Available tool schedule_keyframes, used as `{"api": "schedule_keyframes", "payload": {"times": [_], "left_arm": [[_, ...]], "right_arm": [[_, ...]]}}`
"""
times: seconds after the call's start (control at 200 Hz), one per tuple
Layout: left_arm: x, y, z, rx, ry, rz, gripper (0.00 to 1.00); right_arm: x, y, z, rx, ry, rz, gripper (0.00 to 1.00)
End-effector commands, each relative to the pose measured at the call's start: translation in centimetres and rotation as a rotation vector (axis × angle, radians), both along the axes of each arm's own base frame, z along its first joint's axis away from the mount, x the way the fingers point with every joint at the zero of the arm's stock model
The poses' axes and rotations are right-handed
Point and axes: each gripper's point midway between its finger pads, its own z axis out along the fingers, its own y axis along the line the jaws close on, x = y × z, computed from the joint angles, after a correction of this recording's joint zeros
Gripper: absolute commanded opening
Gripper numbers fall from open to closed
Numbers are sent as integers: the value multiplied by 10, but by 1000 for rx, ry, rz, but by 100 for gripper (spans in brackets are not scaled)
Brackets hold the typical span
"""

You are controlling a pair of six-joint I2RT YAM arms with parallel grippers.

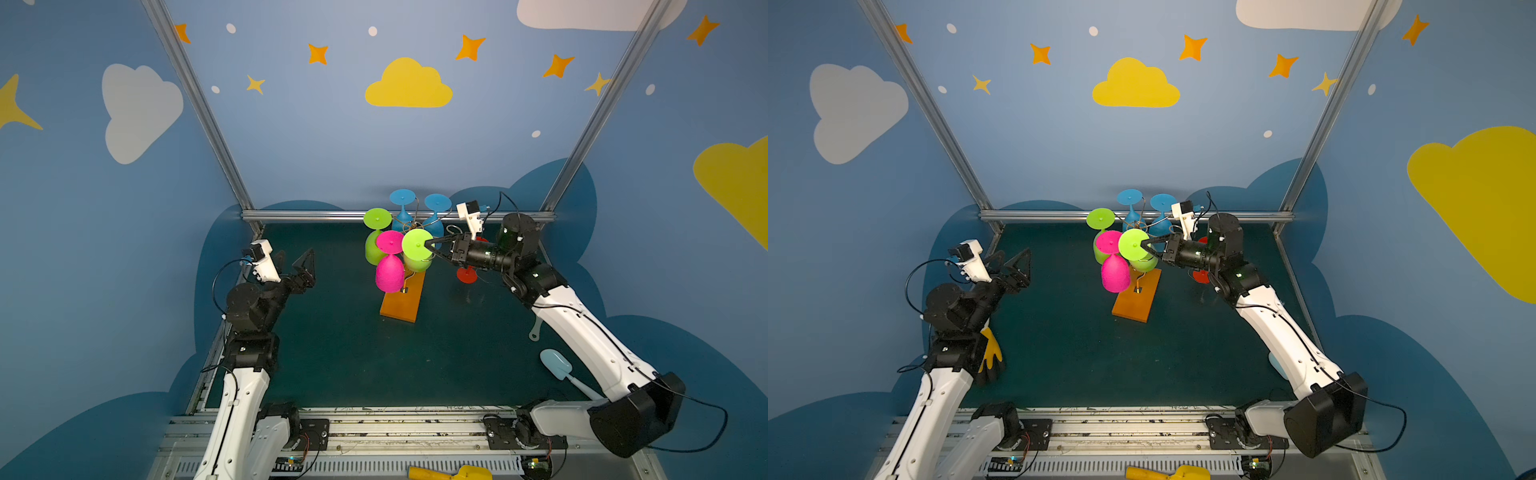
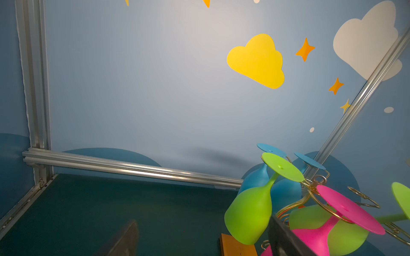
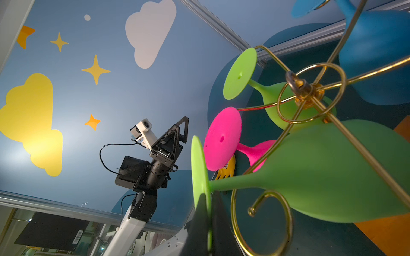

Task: Take the wine glass off the wine glass rack
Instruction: Pick up the wine glass from the wine glass rack.

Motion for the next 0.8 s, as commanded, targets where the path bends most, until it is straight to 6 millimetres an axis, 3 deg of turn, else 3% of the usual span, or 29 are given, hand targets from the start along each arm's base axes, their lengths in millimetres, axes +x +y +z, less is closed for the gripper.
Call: {"api": "schedule_keyframes", "payload": {"times": [0.0, 0.791], "left_arm": [[-2, -1, 6, -4, -26, -10, 90], [-2, 0, 7, -9, -29, -6, 90]], "right_arm": [[8, -1, 21, 16, -82, -36, 0], [38, -29, 17, 103, 20, -156, 0]]}}
